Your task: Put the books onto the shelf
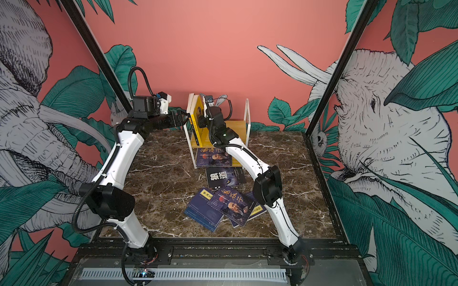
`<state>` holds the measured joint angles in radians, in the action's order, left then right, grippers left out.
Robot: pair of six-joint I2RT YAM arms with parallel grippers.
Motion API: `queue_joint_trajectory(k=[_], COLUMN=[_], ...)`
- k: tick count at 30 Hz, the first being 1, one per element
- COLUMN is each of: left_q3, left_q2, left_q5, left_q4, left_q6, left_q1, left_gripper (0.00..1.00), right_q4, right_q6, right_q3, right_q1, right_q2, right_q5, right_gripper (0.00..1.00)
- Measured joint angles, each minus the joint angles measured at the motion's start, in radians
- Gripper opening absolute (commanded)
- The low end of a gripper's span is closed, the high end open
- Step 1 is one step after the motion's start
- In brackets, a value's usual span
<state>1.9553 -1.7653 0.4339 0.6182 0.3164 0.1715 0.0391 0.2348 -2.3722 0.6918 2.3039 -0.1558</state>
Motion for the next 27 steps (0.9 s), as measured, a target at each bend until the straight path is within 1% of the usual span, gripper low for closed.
queue_joint_trajectory(k=[4,9,20,27], left_q3=[-0.01,-0.044,-0.079,-0.087], left_q2=[0.002,0.026,0.05,0.054], left_q5=[0.002,0.002,-0.029,-0.042], left_q4=[-0.003,-0.021,-0.043,-0.051], left_q6=[0.014,0.046,0.062,0.085], left_q1=[0.001,0.001,0.027,0.044], left_gripper=[0.92,0.92,0.91,0.91], right_q4=[0.008,0.055,0.122,0.169], right_q6=[-0.01,-0.031,-0.075,-0.105], right_q3=[-0.02,-0.121,-0.172,-0.253], right_q1=[0.0,0.0,-0.001,-0.001], right_q2=[0.002,0.048,0.056,0.065], right_q5=[0.006,0.014,0.006,-0.006], right_gripper=[0.0,0.0,0.0,0.0])
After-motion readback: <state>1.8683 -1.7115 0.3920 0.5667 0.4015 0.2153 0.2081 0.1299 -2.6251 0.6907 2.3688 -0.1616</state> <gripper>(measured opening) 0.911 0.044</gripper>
